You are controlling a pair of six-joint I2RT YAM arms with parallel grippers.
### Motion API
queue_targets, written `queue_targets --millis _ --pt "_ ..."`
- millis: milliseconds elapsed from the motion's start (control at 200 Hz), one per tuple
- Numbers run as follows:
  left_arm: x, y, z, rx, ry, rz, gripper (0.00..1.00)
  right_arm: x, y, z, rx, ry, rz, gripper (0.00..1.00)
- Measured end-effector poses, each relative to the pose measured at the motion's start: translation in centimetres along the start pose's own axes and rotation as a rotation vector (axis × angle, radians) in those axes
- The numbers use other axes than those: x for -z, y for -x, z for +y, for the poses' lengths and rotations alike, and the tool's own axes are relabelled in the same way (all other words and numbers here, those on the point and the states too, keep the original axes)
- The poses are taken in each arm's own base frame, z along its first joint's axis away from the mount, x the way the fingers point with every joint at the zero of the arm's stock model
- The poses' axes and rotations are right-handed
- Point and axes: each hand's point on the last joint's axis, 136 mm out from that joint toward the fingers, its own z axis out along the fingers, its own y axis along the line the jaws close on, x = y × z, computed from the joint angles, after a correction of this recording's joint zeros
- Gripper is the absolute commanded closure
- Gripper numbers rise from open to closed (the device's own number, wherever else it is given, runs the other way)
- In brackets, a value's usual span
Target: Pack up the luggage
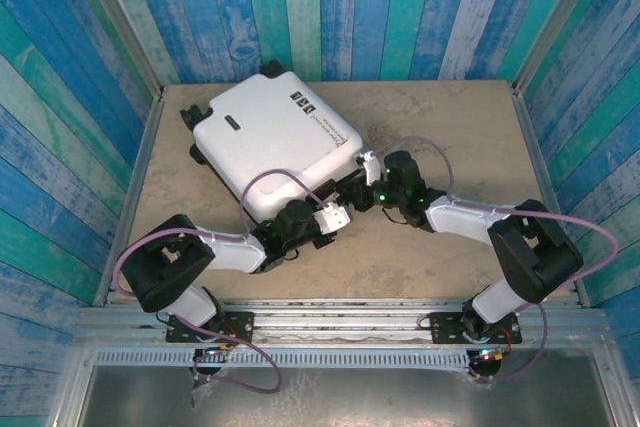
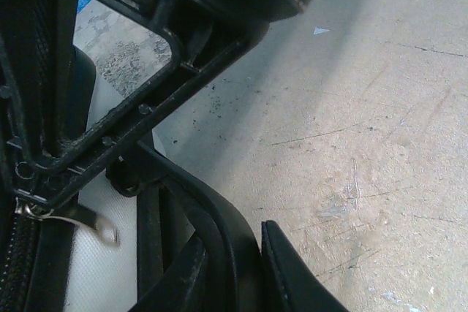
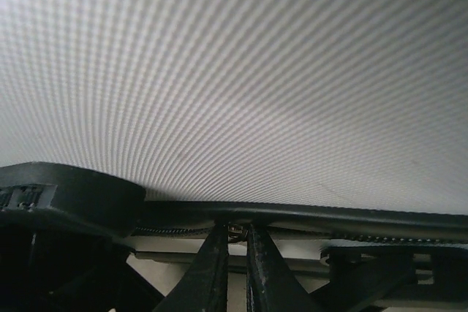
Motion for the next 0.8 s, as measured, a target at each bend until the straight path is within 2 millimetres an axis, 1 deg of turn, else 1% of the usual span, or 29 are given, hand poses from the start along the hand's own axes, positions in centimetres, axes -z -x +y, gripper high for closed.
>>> queue_targets --millis 80,125,160,300,366,476,621,631,641,671,701,716,736,746,751,756,766,796 --pt "0.0 0.0 0.0 -0.001 0.0 0.001 1.0 0.1 -0.4 0.6 0.006 0.008 0.01 0.84" --pt "0.0 0.0 0.0 -0.003 -0.002 0.003 1.0 0.1 -0.8 1.4 0.016 0.024 0.025 0.77" --pt "0.0 0.0 -0.1 -0.006 -0.005 0.001 1.0 0.0 -1.3 2.6 0.036 0.045 0.042 0.72" --pt "0.0 0.2 -0.6 -0.017 -0.032 -0.012 1.0 1.2 -1.9 2.8 0.068 0.009 0.056 0.6" --pt "0.0 0.4 -0.9 -0.026 -0.049 -0.021 1.0 1.8 -1.5 3.3 0.099 -0.002 0.042 0.57" --pt "0.0 0.7 -1.5 -0.041 -0.08 -0.035 1.0 2.6 -1.6 3.0 0.125 -0.036 0.039 0.55" --pt "0.0 0.8 -1.9 -0.052 -0.103 -0.043 0.99 2.8 -2.1 2.5 0.136 -0.074 0.054 0.51" --pt "0.0 0.8 -1.9 -0.052 -0.103 -0.043 0.97 2.9 -2.1 2.4 0.136 -0.077 0.055 0.51" --pt "0.0 0.8 -1.9 -0.052 -0.103 -0.044 0.92 2.9 -2.1 2.4 0.135 -0.08 0.056 0.5" --pt "0.0 0.8 -1.9 -0.052 -0.103 -0.042 0.7 2.9 -2.3 2.2 0.132 -0.089 0.06 0.49" --pt "0.0 0.8 -1.9 -0.052 -0.102 -0.042 0.52 3.0 -2.3 1.8 0.127 -0.105 0.06 0.48" --pt "0.0 0.9 -1.9 -0.046 -0.106 -0.045 0.34 3.1 -2.3 1.7 0.124 -0.112 0.06 0.48" --pt "0.1 1.3 -2.1 -0.027 -0.118 -0.063 0.17 3.2 -2.3 1.4 0.119 -0.128 0.056 0.47" --pt "0.1 1.5 -2.2 -0.016 -0.125 -0.073 0.05 3.3 -2.2 1.1 0.114 -0.138 0.053 0.47" --pt "0.1 1.6 -2.3 -0.011 -0.131 -0.077 0.01 3.4 -2.1 1.1 0.113 -0.14 0.051 0.47" --pt "0.1 1.7 -2.5 -0.007 -0.139 -0.081 0.04 3.4 -2.1 1.0 0.113 -0.142 0.05 0.47" --pt "0.2 2.0 -2.8 0.006 -0.155 -0.094 0.06 3.5 -2.0 0.9 0.108 -0.148 0.047 0.46" --pt "0.3 2.5 -3.2 0.025 -0.179 -0.109 0.07 3.8 -1.8 0.4 0.096 -0.169 0.042 0.46"
